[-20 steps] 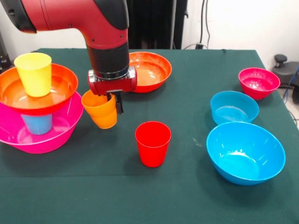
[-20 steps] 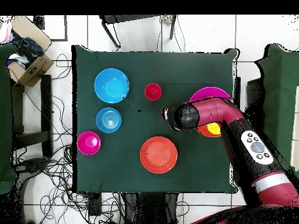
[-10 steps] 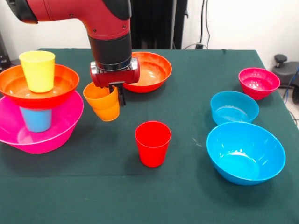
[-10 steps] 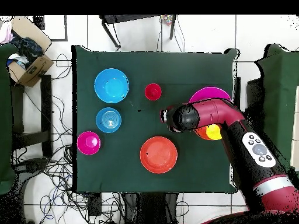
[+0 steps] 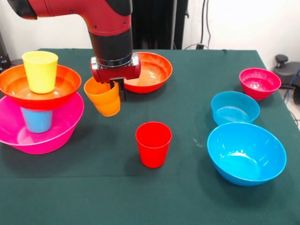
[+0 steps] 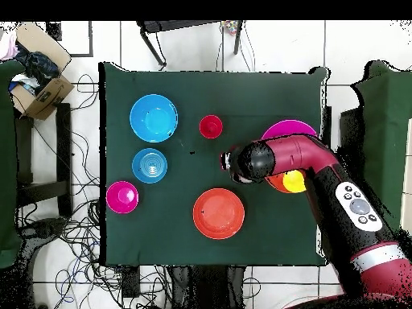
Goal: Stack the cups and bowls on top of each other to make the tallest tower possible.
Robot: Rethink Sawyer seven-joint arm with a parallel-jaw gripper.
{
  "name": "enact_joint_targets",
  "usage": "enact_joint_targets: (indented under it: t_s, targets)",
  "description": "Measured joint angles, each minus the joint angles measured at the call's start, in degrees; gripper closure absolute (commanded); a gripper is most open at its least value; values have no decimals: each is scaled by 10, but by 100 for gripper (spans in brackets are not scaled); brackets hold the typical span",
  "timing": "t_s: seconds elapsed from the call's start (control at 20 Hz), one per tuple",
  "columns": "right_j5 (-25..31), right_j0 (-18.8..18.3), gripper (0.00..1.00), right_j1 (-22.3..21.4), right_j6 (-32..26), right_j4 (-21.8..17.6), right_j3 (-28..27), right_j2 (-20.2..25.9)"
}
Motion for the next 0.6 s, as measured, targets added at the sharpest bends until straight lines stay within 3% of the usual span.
enact_joint_targets:
  t_s: [0.6]
  targets:
    - [79, -6, 100, -50, 0, 48, 4, 28]
